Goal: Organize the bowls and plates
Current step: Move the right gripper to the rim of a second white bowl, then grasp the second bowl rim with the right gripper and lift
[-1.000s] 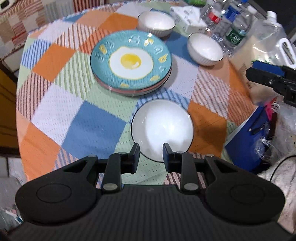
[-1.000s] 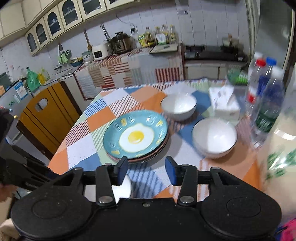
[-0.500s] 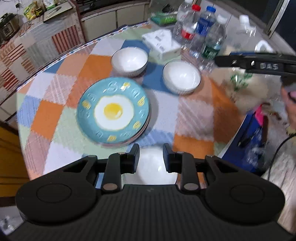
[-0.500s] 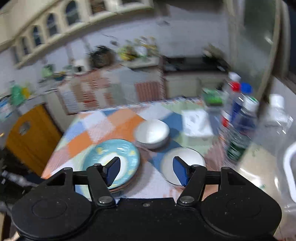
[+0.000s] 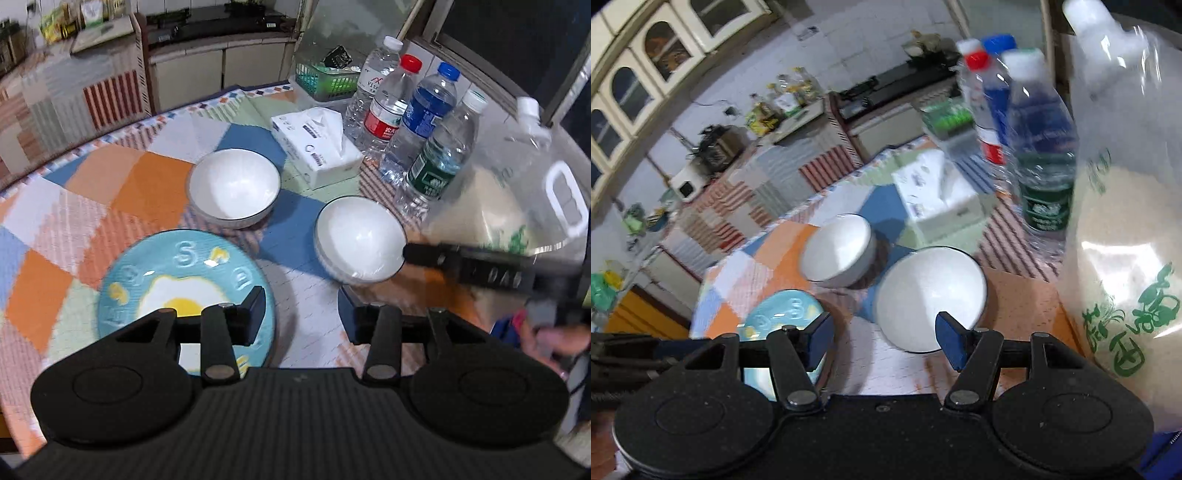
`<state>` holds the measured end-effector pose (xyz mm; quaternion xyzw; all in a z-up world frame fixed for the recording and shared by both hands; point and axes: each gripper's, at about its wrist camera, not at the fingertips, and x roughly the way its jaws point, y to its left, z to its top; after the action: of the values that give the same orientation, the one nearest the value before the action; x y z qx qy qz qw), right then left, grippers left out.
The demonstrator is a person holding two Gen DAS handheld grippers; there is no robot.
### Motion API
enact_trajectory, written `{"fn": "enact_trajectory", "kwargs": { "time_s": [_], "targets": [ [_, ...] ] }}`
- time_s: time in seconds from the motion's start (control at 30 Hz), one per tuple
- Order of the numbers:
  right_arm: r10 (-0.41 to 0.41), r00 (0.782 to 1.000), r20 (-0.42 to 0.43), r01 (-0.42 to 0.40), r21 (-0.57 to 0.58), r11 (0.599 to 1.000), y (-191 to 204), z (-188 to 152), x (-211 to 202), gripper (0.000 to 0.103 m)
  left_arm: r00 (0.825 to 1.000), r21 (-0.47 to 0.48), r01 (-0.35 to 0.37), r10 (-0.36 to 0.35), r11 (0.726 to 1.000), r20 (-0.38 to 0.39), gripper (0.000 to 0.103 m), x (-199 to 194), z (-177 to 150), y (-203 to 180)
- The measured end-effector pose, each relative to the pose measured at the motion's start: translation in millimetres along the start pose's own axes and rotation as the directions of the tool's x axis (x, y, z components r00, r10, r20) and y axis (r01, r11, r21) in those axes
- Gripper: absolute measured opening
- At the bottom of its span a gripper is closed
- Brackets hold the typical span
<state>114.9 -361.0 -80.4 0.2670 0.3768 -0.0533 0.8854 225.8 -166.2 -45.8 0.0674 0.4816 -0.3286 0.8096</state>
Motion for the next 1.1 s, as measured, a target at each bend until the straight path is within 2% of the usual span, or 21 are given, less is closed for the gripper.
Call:
{"fn": "enact_trajectory", "kwargs": {
  "time_s": [0.13, 0.23, 0.33, 0.4, 0.47, 0.6, 0.73, 0.77, 0.8, 0.83, 0.9, 0.97, 1.1],
  "targets": [
    [-0.042, 0.999, 0.006, 0.042, 0.014, 0.999, -11, -4, 16, 0.067, 0.999, -0.030, 0.041, -0.042, 0.999, -0.021, 0.043, 38, 12, -2],
    [-0.082, 0.997, 0.016, 0.082, -0.004, 0.997, -15, -8, 29, 0.067, 0.997, -0.086, 0.069, -0.072, 0.994, -0.032, 0.043, 63, 24, -7],
    [-0.131, 0.989, 0.061, 0.134, -0.050, 0.990, -15, -10, 38, 0.066, 0.999, -0.107, 0.036, -0.040, 0.994, -0.031, 0.043, 83, 33, -16],
    [-0.182, 0.980, 0.086, 0.193, -0.138, 0.971, -10, -15, 43, 0.066, 0.999, -0.093, -0.003, -0.001, 0.996, -0.035, 0.043, 94, 35, -19],
    [-0.216, 0.973, 0.086, 0.227, -0.149, 0.962, -11, -16, 49, 0.066, 0.999, -0.071, -0.034, 0.032, 0.997, -0.029, 0.042, 103, 34, -20],
    [-0.181, 0.983, 0.039, 0.184, -0.086, 0.979, -26, -13, 66, 0.059, 0.997, -0.080, -0.044, 0.039, 0.996, -0.059, 0.039, 125, 30, -16],
    [-0.206, 0.978, 0.024, 0.207, -0.056, 0.977, -35, -14, 74, 0.059, 0.995, -0.089, -0.039, 0.031, 0.995, -0.090, 0.034, 140, 24, -14],
    [-0.200, 0.980, 0.021, 0.201, -0.042, 0.979, -39, -14, 75, 0.055, 0.995, -0.076, -0.043, 0.036, 0.996, -0.091, 0.032, 143, 23, -16],
    [-0.192, 0.981, 0.014, 0.192, -0.031, 0.981, -42, -14, 78, 0.046, 0.995, -0.070, -0.047, 0.041, 0.996, -0.093, 0.026, 145, 21, -16],
    [-0.184, 0.983, 0.003, 0.184, -0.019, 0.983, -46, -14, 83, 0.042, 0.995, -0.073, -0.040, 0.033, 0.997, -0.097, 0.022, 147, 20, -17],
    [-0.175, 0.984, -0.012, 0.175, 0.009, 0.984, -53, -16, 89, 0.035, 0.995, -0.106, 0.012, -0.023, 0.994, -0.101, 0.020, 149, 19, -15],
    [-0.146, 0.989, -0.024, 0.147, 0.053, 0.988, -59, -17, 92, 0.028, 0.995, -0.123, 0.008, -0.020, 0.992, -0.094, 0.020, 151, 19, -16],
    [-0.111, 0.993, -0.026, 0.113, 0.095, 0.989, -63, -15, 96, 0.028, 0.996, -0.141, -0.025, 0.012, 0.990, -0.092, 0.012, 160, 17, -15]
  ]
}}
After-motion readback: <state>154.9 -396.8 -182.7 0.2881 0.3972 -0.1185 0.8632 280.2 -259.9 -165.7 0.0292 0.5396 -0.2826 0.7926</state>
